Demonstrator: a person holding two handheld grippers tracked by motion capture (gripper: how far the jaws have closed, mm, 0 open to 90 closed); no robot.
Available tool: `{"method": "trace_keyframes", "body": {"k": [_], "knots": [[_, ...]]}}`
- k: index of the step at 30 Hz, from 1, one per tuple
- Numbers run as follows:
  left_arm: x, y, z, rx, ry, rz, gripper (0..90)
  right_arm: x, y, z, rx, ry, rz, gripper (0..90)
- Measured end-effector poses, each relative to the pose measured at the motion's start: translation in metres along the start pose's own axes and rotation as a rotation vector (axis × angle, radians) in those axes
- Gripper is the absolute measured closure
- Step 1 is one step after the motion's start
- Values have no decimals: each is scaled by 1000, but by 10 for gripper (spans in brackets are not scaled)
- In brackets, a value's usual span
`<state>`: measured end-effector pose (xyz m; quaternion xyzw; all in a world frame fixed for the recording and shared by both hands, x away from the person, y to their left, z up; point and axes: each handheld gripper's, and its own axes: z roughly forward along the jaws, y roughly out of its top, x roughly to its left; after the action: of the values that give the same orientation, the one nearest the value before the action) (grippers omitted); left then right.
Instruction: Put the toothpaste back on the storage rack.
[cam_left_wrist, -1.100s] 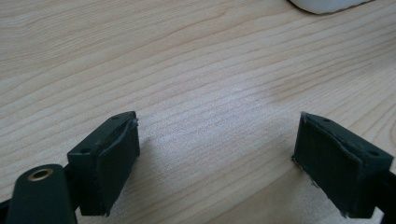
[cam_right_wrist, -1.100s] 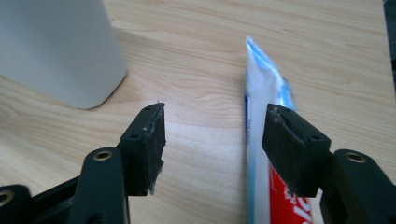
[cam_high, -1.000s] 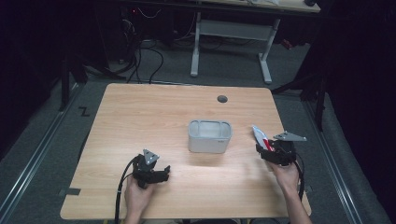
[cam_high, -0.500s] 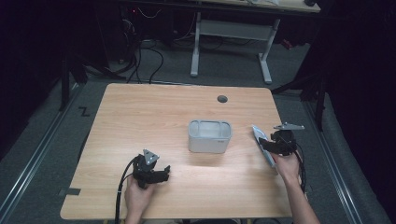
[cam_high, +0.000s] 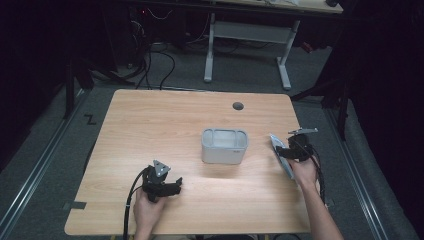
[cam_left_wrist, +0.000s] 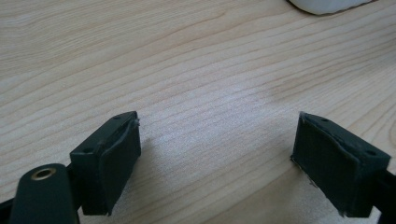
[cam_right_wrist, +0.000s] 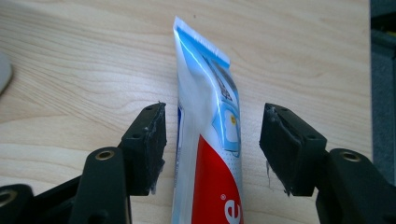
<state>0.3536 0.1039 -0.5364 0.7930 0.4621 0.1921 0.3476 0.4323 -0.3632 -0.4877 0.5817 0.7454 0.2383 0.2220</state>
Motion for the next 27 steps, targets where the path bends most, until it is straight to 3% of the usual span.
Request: {"method": "trace_keyframes", "body": {"k": [7, 15, 22, 27], "knots": [[0, 0, 0, 0, 0, 0, 155, -1, 1, 12, 35, 5, 7, 422], [0, 0, 0, -1, -2, 4, 155, 3, 5, 23, 93, -3, -25, 513], [0, 0, 0, -1, -2, 4, 155, 3, 9, 24, 138, 4, -21, 523], [0, 0, 0, -1, -2, 4, 155, 7, 15, 28, 160, 0, -43, 524]]}}
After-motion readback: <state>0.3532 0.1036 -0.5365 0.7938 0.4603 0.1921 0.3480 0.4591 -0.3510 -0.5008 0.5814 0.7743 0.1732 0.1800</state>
